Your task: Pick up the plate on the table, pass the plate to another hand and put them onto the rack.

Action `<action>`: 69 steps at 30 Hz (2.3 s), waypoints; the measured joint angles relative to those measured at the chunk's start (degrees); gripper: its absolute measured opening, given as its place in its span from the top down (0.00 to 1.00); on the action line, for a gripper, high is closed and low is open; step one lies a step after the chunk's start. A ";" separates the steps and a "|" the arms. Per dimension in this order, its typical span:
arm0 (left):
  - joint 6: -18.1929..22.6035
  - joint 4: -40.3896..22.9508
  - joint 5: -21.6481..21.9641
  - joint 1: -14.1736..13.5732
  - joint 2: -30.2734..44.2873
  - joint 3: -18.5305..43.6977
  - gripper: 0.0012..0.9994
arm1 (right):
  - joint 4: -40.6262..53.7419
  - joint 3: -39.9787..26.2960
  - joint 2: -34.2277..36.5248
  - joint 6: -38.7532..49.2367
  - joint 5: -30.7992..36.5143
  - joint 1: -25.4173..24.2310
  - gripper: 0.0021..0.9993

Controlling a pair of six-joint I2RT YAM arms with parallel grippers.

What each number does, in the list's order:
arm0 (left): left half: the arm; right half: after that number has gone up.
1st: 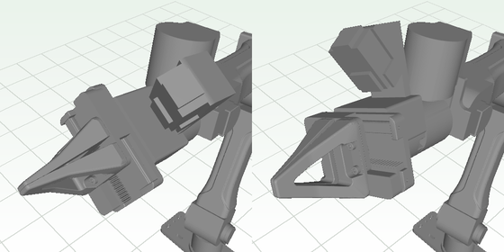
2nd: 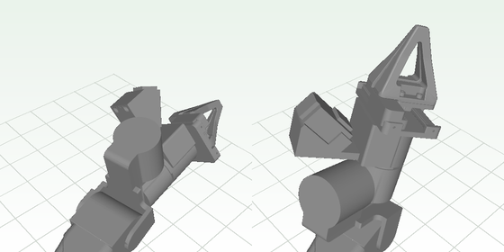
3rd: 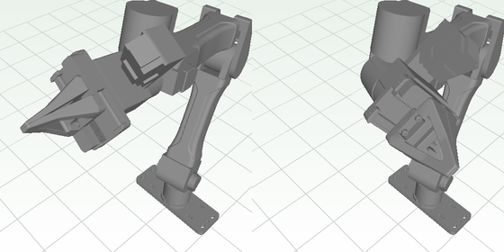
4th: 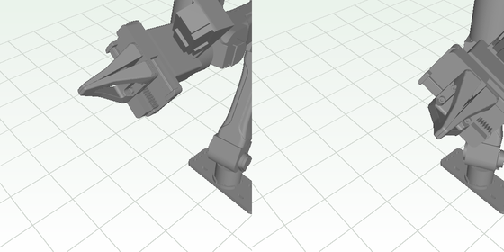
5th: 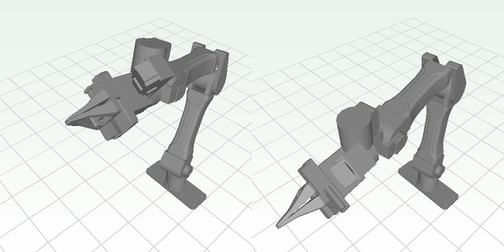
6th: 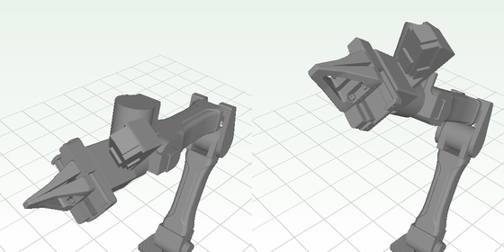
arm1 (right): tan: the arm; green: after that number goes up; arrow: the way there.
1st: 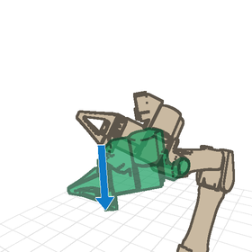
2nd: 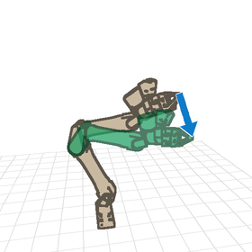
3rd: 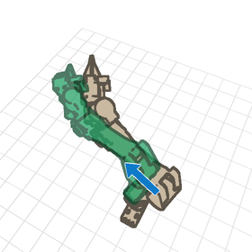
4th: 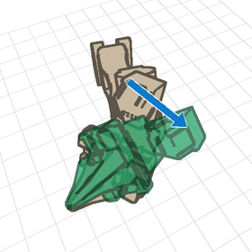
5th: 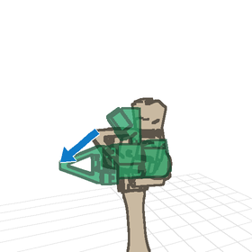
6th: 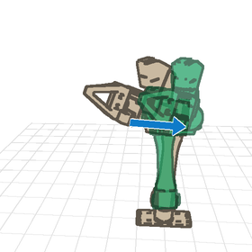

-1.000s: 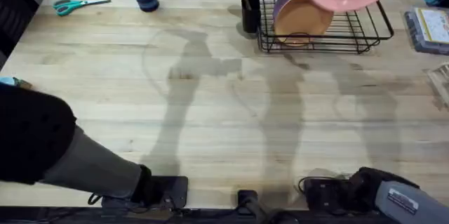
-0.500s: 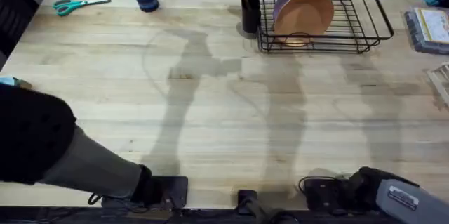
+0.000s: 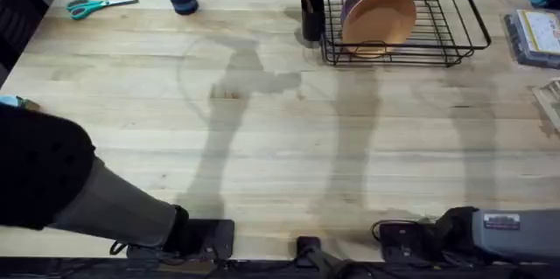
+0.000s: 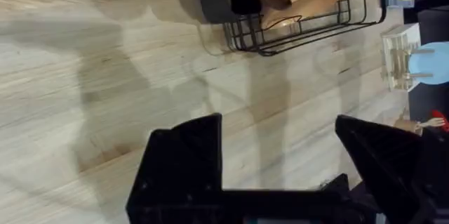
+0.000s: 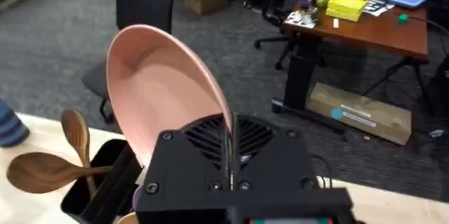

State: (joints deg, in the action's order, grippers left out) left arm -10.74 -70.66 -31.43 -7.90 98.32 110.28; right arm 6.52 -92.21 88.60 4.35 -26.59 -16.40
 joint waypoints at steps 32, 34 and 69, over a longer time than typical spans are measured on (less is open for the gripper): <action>0.00 -0.47 0.96 0.00 0.00 0.00 0.00 | -2.30 -17.65 31.21 39.57 -6.04 7.21 0.97; 0.00 -0.47 1.06 0.00 0.00 0.00 0.01 | -2.37 -17.65 32.22 42.12 -6.08 7.57 0.97; 0.00 -0.47 2.97 0.00 -0.01 0.00 0.01 | 6.77 -18.50 39.67 53.42 -3.41 7.73 0.89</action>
State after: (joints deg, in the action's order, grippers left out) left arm -10.74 -71.13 -28.46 -7.90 98.31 110.28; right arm 13.29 -110.72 128.27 57.77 -30.00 -8.67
